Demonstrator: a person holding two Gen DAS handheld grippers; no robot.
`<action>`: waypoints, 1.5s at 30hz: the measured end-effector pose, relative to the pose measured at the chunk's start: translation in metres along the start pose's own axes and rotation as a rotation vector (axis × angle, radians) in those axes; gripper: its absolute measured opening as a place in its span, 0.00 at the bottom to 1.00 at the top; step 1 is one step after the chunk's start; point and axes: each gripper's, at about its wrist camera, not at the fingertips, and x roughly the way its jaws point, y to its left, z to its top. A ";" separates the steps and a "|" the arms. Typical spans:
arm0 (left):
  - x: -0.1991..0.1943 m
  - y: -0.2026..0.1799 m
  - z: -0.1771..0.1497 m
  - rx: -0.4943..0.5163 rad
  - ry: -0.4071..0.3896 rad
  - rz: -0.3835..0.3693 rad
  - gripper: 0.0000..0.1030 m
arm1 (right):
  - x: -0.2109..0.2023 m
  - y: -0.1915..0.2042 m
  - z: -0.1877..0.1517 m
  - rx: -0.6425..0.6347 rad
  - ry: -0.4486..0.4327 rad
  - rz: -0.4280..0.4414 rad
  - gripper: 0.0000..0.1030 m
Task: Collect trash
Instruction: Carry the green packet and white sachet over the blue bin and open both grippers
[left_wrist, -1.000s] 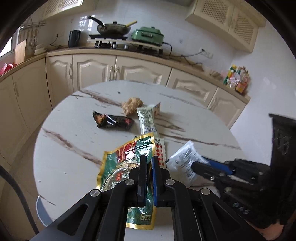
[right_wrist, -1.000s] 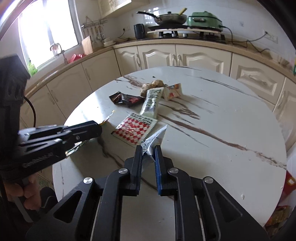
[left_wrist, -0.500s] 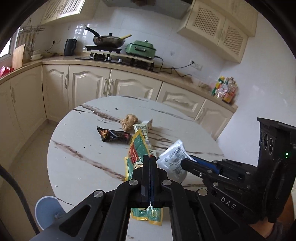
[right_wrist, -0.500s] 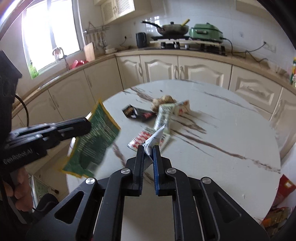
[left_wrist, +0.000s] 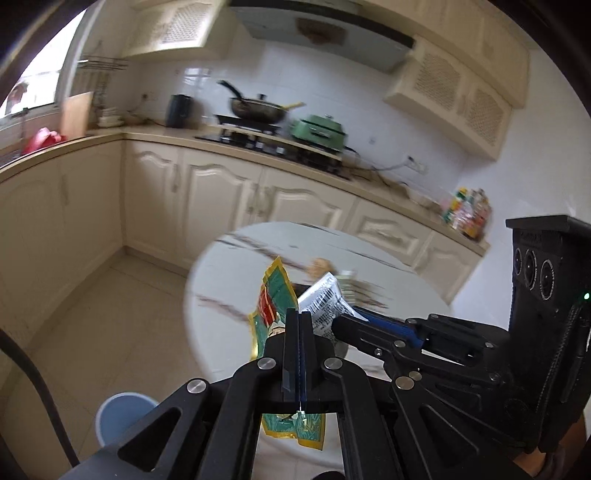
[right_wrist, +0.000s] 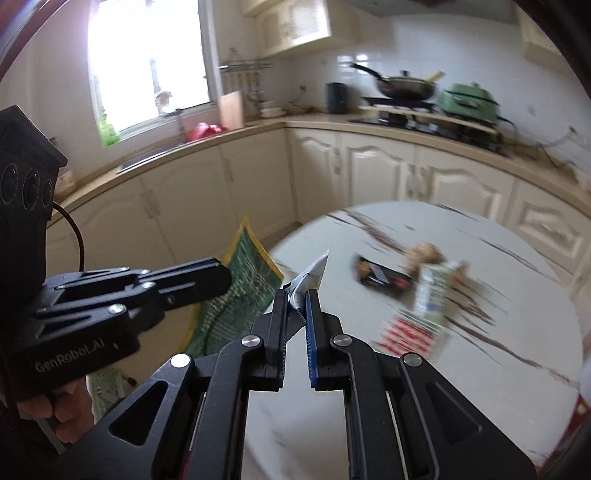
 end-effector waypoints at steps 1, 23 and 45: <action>-0.011 0.016 -0.002 -0.016 -0.010 0.026 0.00 | 0.007 0.012 0.004 -0.013 0.001 0.017 0.09; 0.053 0.324 -0.138 -0.462 0.341 0.219 0.00 | 0.349 0.182 -0.098 -0.065 0.491 0.234 0.10; 0.127 0.394 -0.156 -0.534 0.464 0.356 0.34 | 0.409 0.133 -0.133 0.043 0.590 0.123 0.70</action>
